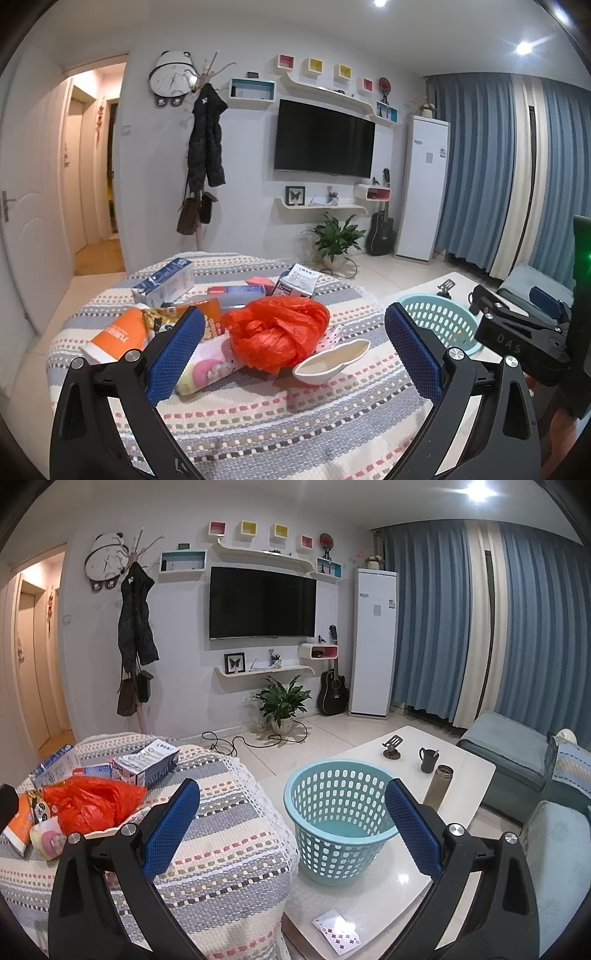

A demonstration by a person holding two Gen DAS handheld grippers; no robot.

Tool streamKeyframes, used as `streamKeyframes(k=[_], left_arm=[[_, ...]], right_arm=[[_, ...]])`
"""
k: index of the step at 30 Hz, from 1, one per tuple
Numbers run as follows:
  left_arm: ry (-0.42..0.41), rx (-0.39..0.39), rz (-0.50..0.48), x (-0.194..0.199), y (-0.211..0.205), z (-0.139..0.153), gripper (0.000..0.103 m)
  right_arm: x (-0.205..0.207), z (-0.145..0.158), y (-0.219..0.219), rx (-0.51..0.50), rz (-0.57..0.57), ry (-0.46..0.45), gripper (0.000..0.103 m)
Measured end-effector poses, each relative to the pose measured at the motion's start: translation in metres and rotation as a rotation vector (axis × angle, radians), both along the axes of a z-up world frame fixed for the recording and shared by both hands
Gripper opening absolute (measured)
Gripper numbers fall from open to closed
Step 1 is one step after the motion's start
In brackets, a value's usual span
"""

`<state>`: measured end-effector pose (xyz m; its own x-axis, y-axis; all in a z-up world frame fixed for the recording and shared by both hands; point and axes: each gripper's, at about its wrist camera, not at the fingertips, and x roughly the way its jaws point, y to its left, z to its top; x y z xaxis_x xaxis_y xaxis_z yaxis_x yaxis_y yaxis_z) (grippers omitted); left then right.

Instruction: Collect trash

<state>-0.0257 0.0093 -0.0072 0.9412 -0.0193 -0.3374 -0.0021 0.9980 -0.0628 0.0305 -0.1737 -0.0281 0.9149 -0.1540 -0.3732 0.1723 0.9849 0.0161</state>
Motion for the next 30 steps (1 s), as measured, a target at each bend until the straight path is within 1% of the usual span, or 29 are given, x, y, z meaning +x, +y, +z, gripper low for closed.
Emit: streamKeyframes(k=[16, 22, 26, 28, 29, 30], left_arm=[[0.01, -0.013, 0.017, -0.001, 0.01, -0.001, 0.095], [0.021, -0.011, 0.078, 0.0, 0.037, -0.002, 0.095], [0.04, -0.033, 0.125, 0.003, 0.064, -0.006, 0.095], [0.053, -0.035, 0.157, 0.004, 0.08, -0.008, 0.095], [0.056, -0.032, 0.171, 0.004, 0.086, -0.008, 0.095], [0.058, -0.029, 0.192, 0.004, 0.095, -0.009, 0.095]], right_arm=[[0.0, -0.002, 0.002, -0.011, -0.007, 0.013, 0.095], [0.003, -0.005, 0.009, -0.007, 0.014, 0.024, 0.095], [0.008, -0.009, 0.026, -0.01, 0.075, 0.041, 0.095], [0.01, -0.013, 0.041, -0.029, 0.116, 0.046, 0.088], [0.012, -0.014, 0.047, -0.032, 0.14, 0.052, 0.086], [0.014, -0.015, 0.054, -0.029, 0.173, 0.059, 0.081]])
